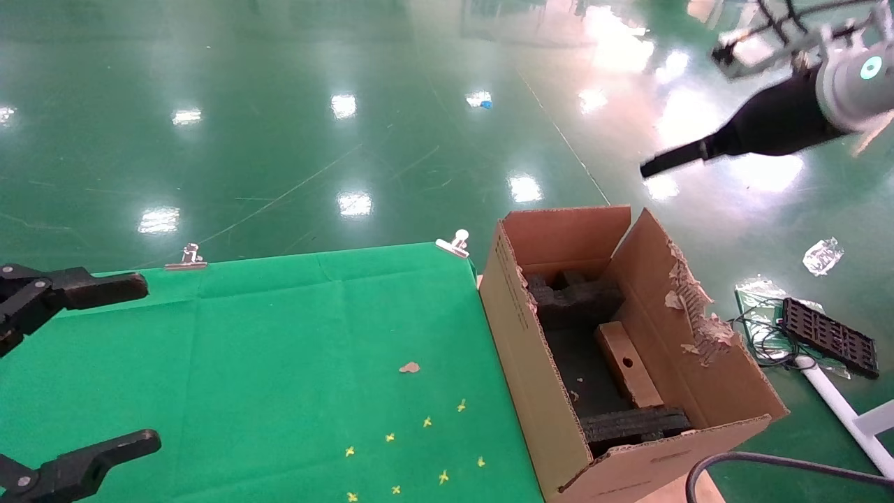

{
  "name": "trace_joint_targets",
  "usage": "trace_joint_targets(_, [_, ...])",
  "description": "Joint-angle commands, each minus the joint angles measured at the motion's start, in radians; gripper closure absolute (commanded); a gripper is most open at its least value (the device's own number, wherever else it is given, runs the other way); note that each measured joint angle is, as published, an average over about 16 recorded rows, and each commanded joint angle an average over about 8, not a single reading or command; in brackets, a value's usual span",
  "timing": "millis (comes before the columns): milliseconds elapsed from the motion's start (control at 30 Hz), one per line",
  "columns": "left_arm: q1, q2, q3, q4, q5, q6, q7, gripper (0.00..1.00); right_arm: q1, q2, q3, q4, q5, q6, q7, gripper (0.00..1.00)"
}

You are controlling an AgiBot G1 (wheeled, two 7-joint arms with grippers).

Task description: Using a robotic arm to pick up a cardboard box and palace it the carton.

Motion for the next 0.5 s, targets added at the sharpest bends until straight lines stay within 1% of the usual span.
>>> trace_joint_targets(33, [0.0,0.0,0.0,0.0,0.0,0.0,0.0,0.0,0.029,0.009,0.005,0.009,0.006,0.008,-0.012,0.0])
trace_joint_targets(133, [0.0,0.0,0.0,0.0,0.0,0.0,0.0,0.0,0.029,0.018,0.024,0.034,0.019,0.01,-0.026,0.0])
trace_joint_targets(200, [0.0,0.0,0.0,0.0,0.0,0.0,0.0,0.0,0.012,0.025,0.047,0.059,0.034,0.008,-0.039,0.0])
trace_joint_targets(500, [0.0,0.0,0.001,0.001,0.0,0.0,0.001,0.0,-0.154,0.059,0.209,0.22,0.138,-0.03,-0.122,0.0])
